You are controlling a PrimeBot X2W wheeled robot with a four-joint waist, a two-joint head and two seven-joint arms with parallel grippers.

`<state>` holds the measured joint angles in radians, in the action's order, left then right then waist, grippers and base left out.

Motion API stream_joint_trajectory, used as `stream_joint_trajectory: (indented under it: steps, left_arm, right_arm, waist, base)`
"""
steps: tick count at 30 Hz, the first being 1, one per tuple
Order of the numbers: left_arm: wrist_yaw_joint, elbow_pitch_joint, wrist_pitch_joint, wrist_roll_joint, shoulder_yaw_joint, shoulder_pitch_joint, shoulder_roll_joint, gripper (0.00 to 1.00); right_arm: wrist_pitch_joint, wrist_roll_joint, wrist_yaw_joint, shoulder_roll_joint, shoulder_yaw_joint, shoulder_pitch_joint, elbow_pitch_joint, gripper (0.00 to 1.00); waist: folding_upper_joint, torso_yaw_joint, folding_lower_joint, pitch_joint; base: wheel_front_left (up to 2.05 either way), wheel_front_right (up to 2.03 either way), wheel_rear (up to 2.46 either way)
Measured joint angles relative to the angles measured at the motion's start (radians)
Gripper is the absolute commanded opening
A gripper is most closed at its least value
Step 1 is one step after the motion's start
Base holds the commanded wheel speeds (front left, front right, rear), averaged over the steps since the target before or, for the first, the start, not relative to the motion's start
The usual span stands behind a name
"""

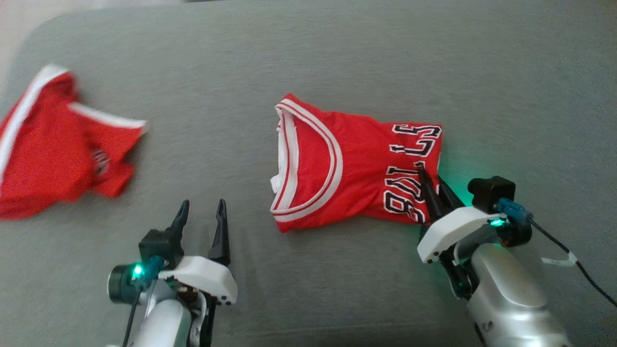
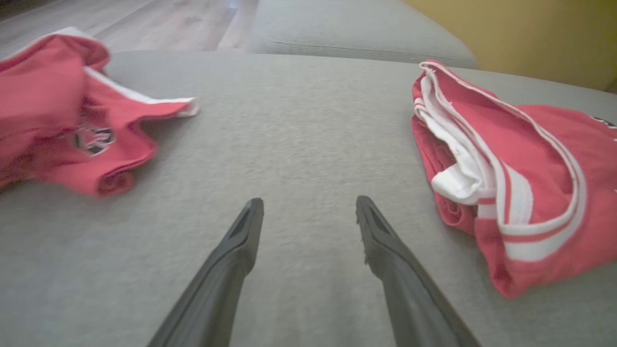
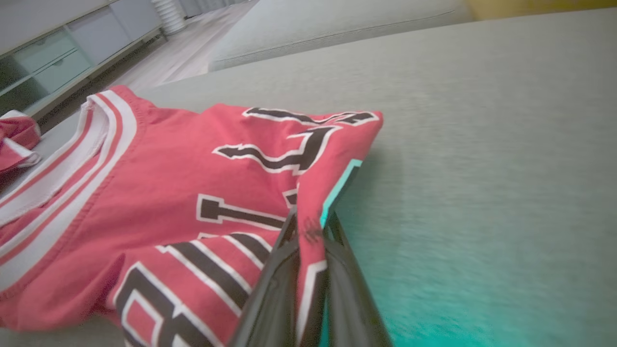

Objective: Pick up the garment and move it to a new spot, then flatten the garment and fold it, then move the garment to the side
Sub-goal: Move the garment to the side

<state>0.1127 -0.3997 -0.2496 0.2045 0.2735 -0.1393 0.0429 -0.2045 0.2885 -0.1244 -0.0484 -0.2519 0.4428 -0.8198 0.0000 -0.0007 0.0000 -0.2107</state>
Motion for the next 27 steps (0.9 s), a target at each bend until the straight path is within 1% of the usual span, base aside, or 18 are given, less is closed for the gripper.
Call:
stream_joint_trajectory:
  steps: [11,14,17,19,21,24,26,27]
  left_arm:
    - [-0.034,-0.006,0.000,-0.038,-0.019,-0.039,0.000,1.00]
    - [-0.036,-0.006,0.000,-0.054,-0.023,-0.040,0.000,1.00]
    - [-0.044,-0.001,0.000,-0.065,-0.026,-0.042,0.000,1.00]
    - [-0.051,0.002,0.000,-0.072,-0.023,-0.049,0.000,1.00]
    - [-0.053,0.005,0.000,-0.075,-0.017,-0.058,0.000,1.00]
    - [-0.061,0.005,0.000,-0.088,-0.005,-0.068,0.000,1.00]
    - [-0.062,0.009,0.000,-0.089,0.006,-0.079,0.000,1.00]
    - [-0.069,0.010,0.000,-0.089,0.011,-0.084,0.000,1.00]
  right_arm:
    - [-0.010,0.083,0.000,-0.002,-0.097,0.000,0.058,0.00]
    - [-0.016,0.114,0.000,-0.003,-0.119,-0.001,0.081,0.00]
    - [-0.016,0.117,0.000,-0.003,-0.131,0.000,0.100,0.00]
    - [-0.016,0.111,0.000,-0.003,-0.125,0.001,0.102,0.00]
    - [-0.016,0.084,0.000,-0.003,-0.113,0.013,0.094,0.00]
    - [-0.014,0.022,0.000,-0.003,-0.076,0.080,0.068,0.00]
    - [-0.014,-0.029,0.000,-0.002,-0.025,0.150,0.045,0.00]
    - [-0.014,-0.050,0.000,-0.002,0.010,0.186,0.032,0.00]
  waist:
    - [0.0000,-0.321,0.0000,-0.009]
    - [0.0000,-0.397,0.0000,-0.018]
    - [0.0000,-0.458,0.0000,-0.030]
    - [0.0000,-0.480,0.0000,-0.045]
    - [0.0000,-0.486,0.0000,-0.064]
    - [0.0000,-0.471,0.0000,-0.085]
    - [0.0000,-0.450,0.0000,-0.097]
    - [0.0000,-0.438,0.0000,-0.103]
  base:
    - [0.00,0.00,0.00]
    - [0.00,0.00,0.00]
    - [0.00,0.00,0.00]
    - [0.00,0.00,0.00]
    - [0.00,0.00,0.00]
    - [0.00,0.00,0.00]
    - [0.00,0.00,0.00]
    - [0.00,0.00,0.00]
